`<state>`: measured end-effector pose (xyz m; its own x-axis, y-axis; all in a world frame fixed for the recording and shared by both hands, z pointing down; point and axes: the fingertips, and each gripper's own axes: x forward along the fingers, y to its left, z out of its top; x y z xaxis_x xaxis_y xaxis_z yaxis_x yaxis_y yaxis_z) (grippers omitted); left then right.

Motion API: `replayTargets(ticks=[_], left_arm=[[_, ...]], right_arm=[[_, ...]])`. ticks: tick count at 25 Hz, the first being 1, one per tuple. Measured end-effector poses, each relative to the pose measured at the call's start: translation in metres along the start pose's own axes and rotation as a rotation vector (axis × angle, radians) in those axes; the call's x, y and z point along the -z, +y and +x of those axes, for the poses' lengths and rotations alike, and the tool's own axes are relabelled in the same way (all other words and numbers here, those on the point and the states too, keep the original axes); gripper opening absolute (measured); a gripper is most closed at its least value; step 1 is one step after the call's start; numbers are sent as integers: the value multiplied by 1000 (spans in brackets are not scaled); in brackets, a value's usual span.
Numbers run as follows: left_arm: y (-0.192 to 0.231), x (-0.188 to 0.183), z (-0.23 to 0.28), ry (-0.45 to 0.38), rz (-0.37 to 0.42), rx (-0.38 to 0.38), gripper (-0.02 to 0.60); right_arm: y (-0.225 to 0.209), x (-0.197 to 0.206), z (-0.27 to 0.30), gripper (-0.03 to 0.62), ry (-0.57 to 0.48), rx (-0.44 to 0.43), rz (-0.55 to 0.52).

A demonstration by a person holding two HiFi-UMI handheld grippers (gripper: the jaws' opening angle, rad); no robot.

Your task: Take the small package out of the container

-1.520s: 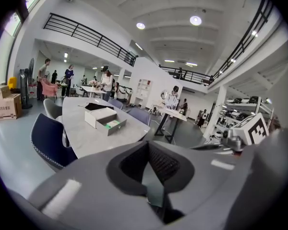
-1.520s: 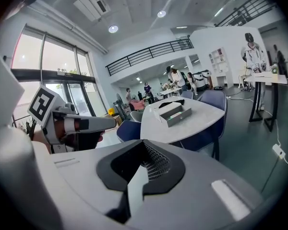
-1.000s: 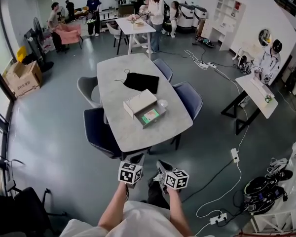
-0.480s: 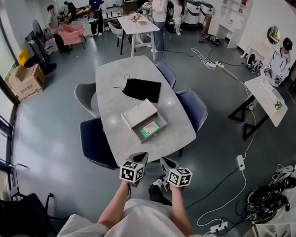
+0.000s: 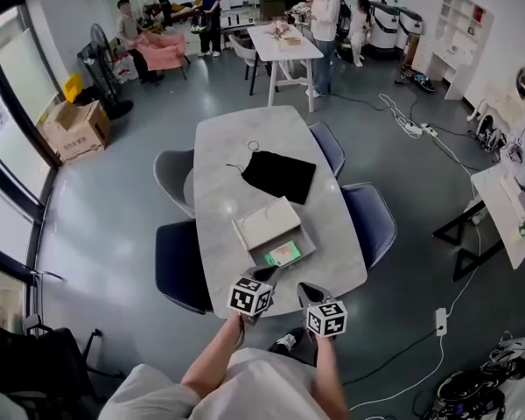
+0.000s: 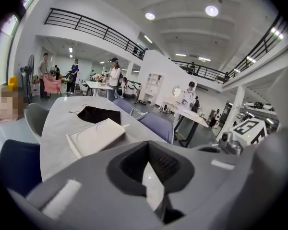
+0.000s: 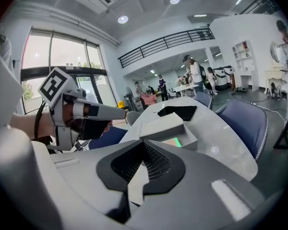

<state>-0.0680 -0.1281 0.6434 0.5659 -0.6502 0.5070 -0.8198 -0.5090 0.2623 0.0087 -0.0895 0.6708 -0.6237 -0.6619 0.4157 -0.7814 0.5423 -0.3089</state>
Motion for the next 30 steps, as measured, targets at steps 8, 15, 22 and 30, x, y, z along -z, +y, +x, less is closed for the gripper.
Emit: replayTargets(ticks=[8,15,22,30], left_arm=[[37,-18,45,19,10,-59,52],[64,-20,45,33,-43,-69,52],[80,-9,51,107,8,-91,52],[95,-2,83,211,83,-47,52]], right_arm=[[-34,-15,40,2,39,-47,-74],[-49,-23,53,2,33,-19,-23],[-44,-26,61,2,49,-40,-25],[-59,-23,69,2,75,-27,-11]])
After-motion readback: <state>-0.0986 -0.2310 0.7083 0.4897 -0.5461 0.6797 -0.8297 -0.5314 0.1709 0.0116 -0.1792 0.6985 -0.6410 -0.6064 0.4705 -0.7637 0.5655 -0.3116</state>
